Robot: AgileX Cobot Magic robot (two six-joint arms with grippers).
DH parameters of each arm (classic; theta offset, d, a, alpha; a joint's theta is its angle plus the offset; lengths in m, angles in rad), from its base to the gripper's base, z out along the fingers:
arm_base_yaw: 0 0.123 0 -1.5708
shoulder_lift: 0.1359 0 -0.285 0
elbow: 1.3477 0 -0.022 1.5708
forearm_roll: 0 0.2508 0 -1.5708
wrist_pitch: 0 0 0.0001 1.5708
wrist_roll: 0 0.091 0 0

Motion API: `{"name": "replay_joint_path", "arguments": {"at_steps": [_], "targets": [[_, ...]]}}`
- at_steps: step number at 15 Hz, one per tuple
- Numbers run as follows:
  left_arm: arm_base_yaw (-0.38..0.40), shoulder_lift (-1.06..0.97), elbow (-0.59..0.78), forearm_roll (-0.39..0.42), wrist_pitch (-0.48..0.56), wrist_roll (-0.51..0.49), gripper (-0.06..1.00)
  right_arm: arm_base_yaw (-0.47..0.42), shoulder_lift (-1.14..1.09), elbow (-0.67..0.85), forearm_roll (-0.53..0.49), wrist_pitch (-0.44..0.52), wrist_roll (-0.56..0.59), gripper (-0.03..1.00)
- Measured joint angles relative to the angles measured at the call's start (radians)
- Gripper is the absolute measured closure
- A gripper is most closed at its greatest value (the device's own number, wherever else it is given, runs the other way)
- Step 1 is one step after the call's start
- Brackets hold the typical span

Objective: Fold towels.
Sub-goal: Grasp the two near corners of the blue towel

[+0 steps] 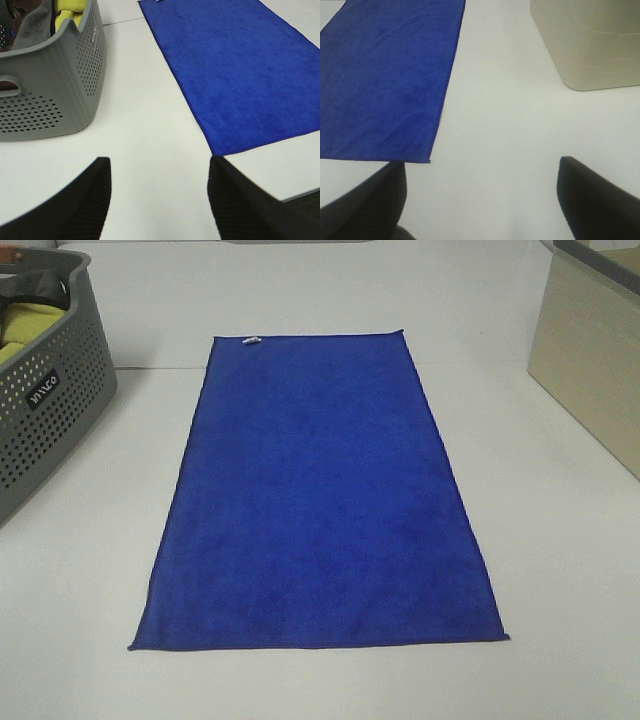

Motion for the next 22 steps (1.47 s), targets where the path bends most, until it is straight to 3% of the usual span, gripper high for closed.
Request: {"name": "replay_joint_path", "arguments": {"at_steps": [22], "targets": [[0.0,0.0,0.0,0.0,0.0,0.0,0.38,0.0,0.0,0.0,0.0,0.0,0.0,0.19]]}}
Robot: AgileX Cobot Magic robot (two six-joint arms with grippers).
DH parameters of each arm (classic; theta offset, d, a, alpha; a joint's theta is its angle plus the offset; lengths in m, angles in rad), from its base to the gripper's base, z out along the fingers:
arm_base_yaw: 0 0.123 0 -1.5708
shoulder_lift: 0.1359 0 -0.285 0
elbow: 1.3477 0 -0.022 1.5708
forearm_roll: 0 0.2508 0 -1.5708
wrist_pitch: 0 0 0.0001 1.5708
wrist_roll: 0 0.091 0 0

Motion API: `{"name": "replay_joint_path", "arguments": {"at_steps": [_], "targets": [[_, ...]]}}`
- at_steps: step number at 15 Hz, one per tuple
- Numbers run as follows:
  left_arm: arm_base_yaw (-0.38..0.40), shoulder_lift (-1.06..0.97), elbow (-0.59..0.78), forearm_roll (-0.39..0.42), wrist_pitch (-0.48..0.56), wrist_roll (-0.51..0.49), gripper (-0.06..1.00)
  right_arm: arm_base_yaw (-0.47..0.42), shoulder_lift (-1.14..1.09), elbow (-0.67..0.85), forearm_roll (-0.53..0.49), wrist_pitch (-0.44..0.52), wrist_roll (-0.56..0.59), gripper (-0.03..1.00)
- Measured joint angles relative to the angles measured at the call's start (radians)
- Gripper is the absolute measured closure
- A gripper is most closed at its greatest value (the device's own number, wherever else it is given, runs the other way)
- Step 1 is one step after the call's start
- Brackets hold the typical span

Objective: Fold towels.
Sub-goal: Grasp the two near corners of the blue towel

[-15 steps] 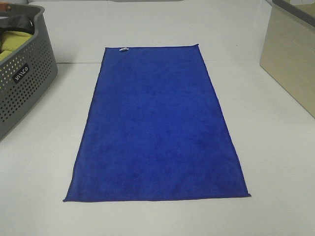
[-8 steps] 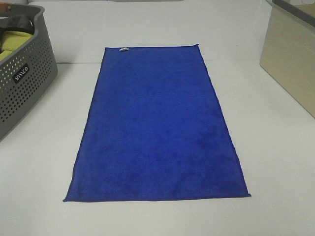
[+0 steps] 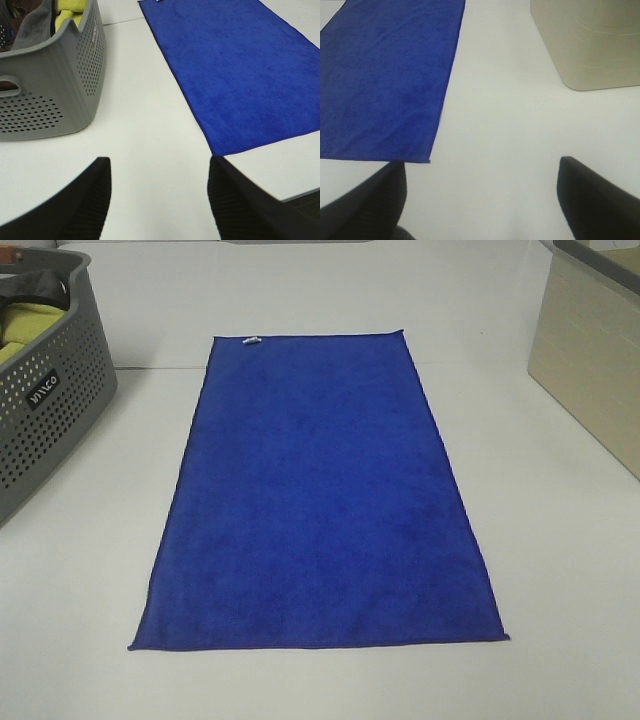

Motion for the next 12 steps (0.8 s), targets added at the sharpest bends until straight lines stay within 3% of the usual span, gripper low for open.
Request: {"name": "replay_joint_path", "arguments": {"at_steps": [9,12], "targets": [[0.0,0.0,0.0,0.0,0.0,0.0,0.38,0.0,0.0,0.0,0.0,0.0,0.0,0.19],[0.0,0.0,-0.004,-0.005,-0.071,-0.083,0.38,0.0,0.0,-0.001,0.0,-0.006,0.021,0.2]]}}
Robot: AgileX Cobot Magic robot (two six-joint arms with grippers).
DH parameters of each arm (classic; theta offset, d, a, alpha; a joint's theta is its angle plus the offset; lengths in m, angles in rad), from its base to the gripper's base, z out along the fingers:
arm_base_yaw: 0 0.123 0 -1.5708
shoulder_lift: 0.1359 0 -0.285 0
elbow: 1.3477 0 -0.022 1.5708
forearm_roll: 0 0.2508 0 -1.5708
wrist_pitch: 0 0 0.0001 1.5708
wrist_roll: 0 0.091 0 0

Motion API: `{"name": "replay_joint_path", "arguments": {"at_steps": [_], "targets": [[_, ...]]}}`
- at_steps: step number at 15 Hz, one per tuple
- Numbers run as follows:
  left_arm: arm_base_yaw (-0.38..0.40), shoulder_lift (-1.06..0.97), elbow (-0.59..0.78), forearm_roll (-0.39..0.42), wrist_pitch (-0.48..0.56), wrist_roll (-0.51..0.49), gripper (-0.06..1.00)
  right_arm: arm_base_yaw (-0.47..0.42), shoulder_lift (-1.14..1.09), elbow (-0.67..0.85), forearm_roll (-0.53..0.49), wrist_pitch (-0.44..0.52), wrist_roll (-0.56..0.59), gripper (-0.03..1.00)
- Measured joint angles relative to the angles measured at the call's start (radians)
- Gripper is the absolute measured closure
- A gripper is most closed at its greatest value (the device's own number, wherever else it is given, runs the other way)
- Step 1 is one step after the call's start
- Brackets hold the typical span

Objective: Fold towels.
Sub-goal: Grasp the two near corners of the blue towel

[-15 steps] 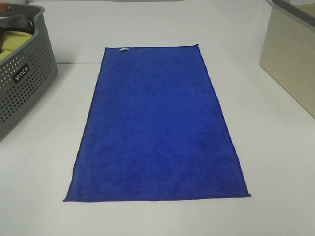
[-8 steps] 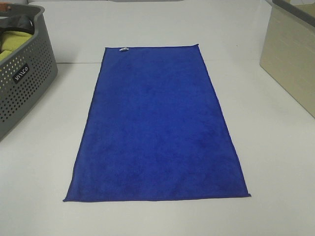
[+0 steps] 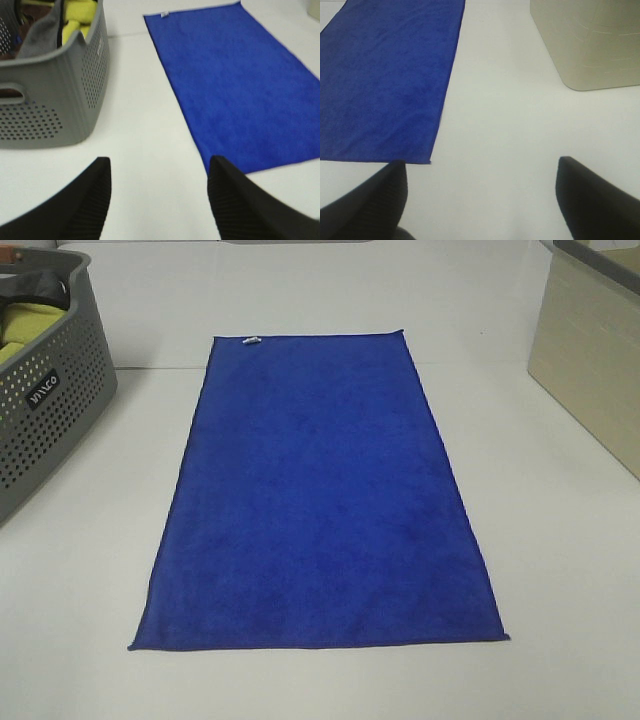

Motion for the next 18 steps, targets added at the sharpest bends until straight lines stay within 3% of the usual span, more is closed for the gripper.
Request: {"name": "replay_joint_path", "arguments": {"at_steps": [4,9,13,15,18], "targets": [[0.0,0.071,-0.009,-0.082,-0.269,-0.09,0.38,0.0,0.072,-0.035,0.001,-0.134,0.068,0.23],[0.0,0.349,-0.009,-0.341,-0.285,-0.112,0.38,0.0,0.423,-0.135,0.032,-0.167,0.081,0.23],[0.0,0.682,-0.009,-0.497,-0.238,0.046,0.38,0.0,0.783,-0.24,0.149,-0.164,0.078,0.23],[0.0,0.88,-0.009,-0.575,-0.23,0.122,0.38,-0.001,0.975,-0.268,0.243,-0.166,0.001,0.24],[0.0,1.067,-0.009,-0.629,-0.28,0.227,0.38,-0.001,1.147,-0.273,0.308,-0.167,-0.065,0.25]]}}
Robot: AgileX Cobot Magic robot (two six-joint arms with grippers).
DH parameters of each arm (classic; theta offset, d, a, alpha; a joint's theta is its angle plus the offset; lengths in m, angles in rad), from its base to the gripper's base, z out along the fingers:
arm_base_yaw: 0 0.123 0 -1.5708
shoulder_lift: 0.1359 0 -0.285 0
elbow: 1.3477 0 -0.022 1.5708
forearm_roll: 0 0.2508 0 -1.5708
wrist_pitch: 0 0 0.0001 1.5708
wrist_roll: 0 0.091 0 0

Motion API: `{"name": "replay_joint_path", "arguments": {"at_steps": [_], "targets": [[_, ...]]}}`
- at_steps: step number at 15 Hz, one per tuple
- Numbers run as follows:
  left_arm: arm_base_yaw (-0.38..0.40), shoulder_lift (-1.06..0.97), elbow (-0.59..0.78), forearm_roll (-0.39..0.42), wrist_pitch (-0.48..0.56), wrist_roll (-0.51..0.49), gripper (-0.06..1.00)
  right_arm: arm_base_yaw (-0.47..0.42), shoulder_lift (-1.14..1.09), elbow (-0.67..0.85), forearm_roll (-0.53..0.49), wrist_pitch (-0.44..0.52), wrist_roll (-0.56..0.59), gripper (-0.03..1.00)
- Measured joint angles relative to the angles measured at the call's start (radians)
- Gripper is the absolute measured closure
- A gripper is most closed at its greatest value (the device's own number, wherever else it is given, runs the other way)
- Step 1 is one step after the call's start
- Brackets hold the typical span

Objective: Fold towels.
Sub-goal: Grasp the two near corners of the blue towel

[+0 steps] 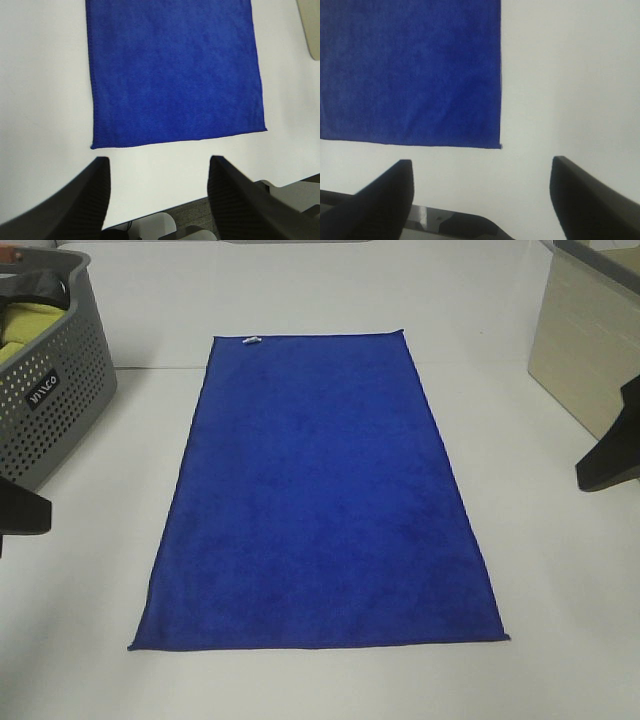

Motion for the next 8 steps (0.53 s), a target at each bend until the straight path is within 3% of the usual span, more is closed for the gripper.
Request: {"name": "replay_joint_path", "arguments": {"at_steps": [2,3,5,6,8], "targets": [[0.0,0.136,0.0,-0.056,-0.043,0.087,0.38,0.0,0.116,0.0,0.037,-0.008,-0.04,0.25],[0.0,0.259,0.0,-0.134,-0.073,0.196,0.38,0.0,0.207,0.0,0.057,-0.04,-0.059,0.25],[0.0,0.375,-0.001,-0.218,-0.096,0.309,0.38,-0.001,0.282,0.0,0.072,-0.099,-0.064,0.25],[0.0,0.375,-0.001,-0.218,-0.096,0.309,0.38,-0.001,0.282,0.0,0.072,-0.099,-0.064,0.25],[0.0,0.493,-0.002,-0.33,-0.1,0.425,0.38,-0.001,0.363,0.0,0.117,-0.149,-0.113,0.25]]}}
